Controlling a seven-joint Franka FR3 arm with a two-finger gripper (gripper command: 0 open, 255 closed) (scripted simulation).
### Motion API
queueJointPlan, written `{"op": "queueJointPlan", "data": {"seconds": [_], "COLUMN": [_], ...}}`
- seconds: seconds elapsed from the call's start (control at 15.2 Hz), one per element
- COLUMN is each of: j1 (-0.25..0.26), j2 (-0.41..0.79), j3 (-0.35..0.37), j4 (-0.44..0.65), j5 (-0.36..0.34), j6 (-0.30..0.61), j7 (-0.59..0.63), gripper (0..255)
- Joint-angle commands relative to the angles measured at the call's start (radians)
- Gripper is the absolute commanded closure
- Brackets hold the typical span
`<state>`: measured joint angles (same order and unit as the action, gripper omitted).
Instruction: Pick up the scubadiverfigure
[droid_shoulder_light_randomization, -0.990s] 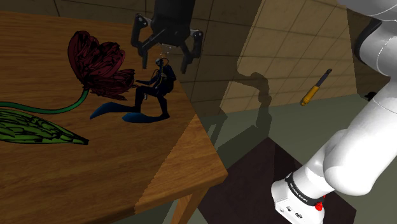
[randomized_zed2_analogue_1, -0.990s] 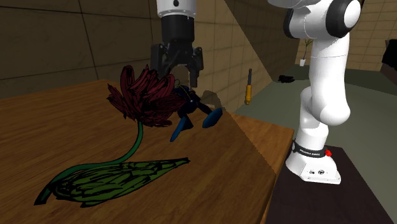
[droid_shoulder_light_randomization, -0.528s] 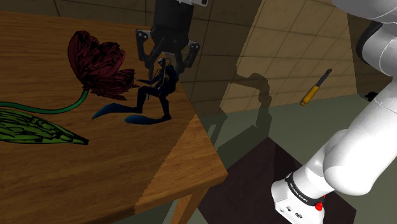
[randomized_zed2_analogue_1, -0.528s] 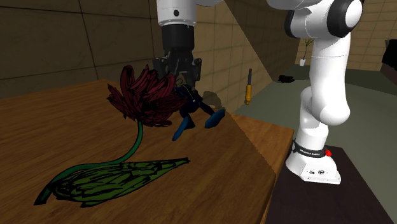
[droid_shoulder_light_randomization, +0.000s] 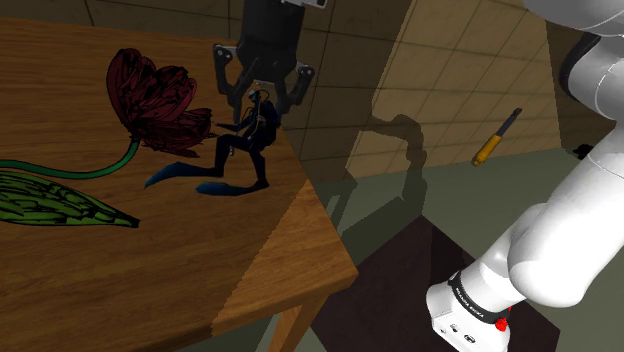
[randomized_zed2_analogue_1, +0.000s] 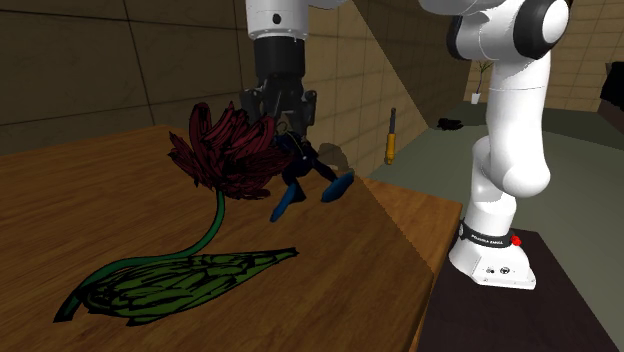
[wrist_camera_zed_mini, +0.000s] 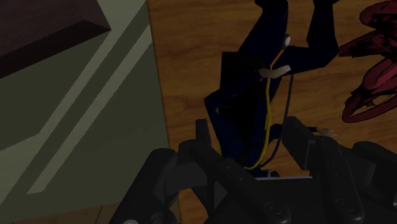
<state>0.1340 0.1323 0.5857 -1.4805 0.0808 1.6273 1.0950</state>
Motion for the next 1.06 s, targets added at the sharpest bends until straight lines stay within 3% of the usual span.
{"op": "queueJointPlan", "data": {"seconds": [0.0,0.86,0.99], "j1": [0.002,0.052,0.053], "j2": [0.006,0.107,0.108], "j3": [0.001,0.014,0.014], "j4": [0.026,0.33,0.334], "j5": [-0.003,-0.063,-0.064], "j6": [-0.021,-0.233,-0.236], "j7": [0.004,0.061,0.062], "gripper": [255,255,255]}}
